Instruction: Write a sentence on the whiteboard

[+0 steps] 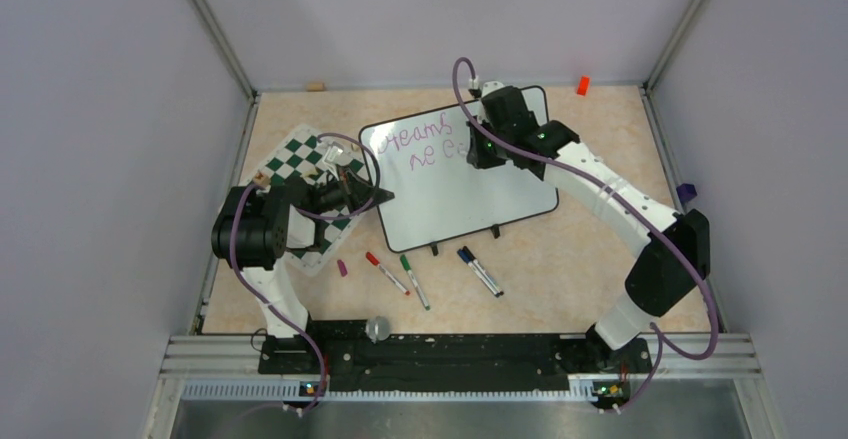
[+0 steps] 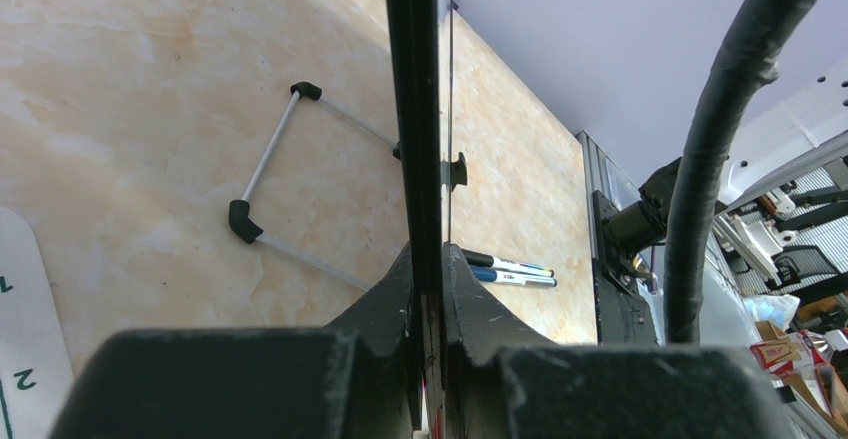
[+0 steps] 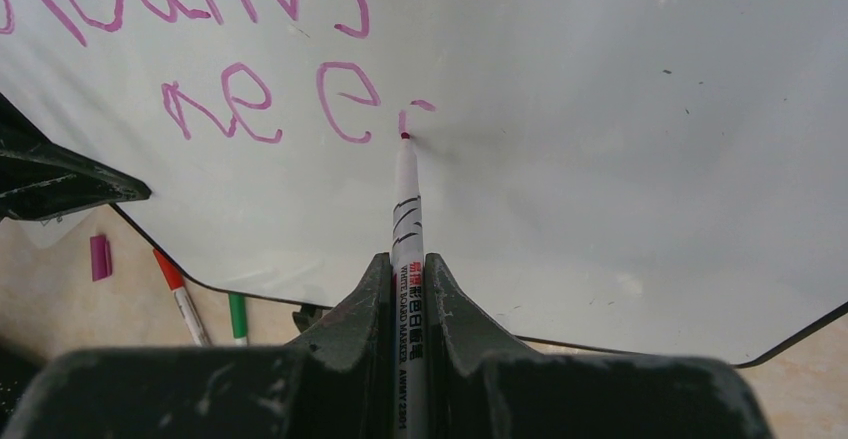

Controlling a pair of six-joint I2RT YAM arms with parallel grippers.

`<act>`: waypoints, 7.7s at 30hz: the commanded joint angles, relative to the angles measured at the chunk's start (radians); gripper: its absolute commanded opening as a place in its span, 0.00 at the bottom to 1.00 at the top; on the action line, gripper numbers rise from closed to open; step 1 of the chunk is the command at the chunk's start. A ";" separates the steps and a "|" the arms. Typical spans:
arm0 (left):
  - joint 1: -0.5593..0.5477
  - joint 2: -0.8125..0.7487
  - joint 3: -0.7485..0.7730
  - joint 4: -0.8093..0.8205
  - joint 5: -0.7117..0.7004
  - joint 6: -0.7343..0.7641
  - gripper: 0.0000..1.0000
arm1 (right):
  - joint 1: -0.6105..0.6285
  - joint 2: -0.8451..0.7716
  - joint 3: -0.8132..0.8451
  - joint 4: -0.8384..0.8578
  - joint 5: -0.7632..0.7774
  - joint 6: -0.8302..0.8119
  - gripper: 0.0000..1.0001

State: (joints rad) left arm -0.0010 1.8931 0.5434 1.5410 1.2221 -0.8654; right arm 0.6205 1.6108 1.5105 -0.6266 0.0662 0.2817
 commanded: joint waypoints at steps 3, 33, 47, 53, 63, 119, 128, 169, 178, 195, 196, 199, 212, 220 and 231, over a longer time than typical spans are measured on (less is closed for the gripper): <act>-0.005 -0.016 -0.025 0.079 0.095 0.083 0.00 | -0.002 -0.023 0.020 -0.002 0.092 0.003 0.00; -0.006 -0.018 -0.029 0.079 0.092 0.088 0.00 | -0.002 -0.012 0.025 -0.007 0.076 -0.009 0.00; -0.005 -0.019 -0.028 0.079 0.095 0.083 0.00 | -0.002 -0.116 -0.007 0.054 0.067 -0.017 0.00; -0.005 -0.015 -0.026 0.079 0.095 0.081 0.00 | -0.002 -0.202 -0.110 0.130 0.032 -0.011 0.00; -0.005 -0.023 -0.032 0.079 0.084 0.089 0.00 | 0.138 -0.245 -0.198 0.134 0.176 -0.007 0.00; -0.005 -0.036 -0.054 0.079 0.092 0.103 0.00 | 0.250 -0.053 -0.142 0.228 0.279 0.018 0.00; -0.006 -0.035 -0.053 0.079 0.092 0.102 0.00 | 0.242 -0.042 -0.136 0.214 0.278 0.020 0.00; -0.005 -0.030 -0.045 0.079 0.092 0.103 0.00 | 0.231 -0.012 -0.146 0.169 0.205 -0.011 0.00; -0.005 -0.029 -0.043 0.079 0.093 0.103 0.00 | 0.220 -0.002 -0.134 0.130 0.241 -0.009 0.00; -0.005 -0.030 -0.042 0.079 0.096 0.104 0.00 | 0.190 0.042 -0.052 0.136 0.262 -0.003 0.00; -0.006 -0.031 -0.042 0.079 0.095 0.103 0.00 | 0.189 0.044 -0.048 0.136 0.263 -0.004 0.00; -0.005 -0.031 -0.042 0.079 0.096 0.104 0.00 | 0.185 0.046 -0.042 0.136 0.260 -0.006 0.00; -0.005 -0.030 -0.040 0.079 0.095 0.104 0.00 | 0.179 0.046 -0.035 0.145 0.256 -0.001 0.00; -0.006 -0.036 -0.047 0.079 0.094 0.106 0.00 | 0.179 0.018 -0.092 0.142 0.227 0.021 0.00; -0.005 -0.035 -0.046 0.079 0.092 0.106 0.00 | 0.178 -0.030 -0.160 0.134 0.226 0.029 0.00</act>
State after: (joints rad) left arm 0.0021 1.8671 0.5064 1.5356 1.1976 -0.8497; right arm 0.8211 1.5997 1.3640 -0.5072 0.2653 0.3008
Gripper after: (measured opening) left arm 0.100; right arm 0.093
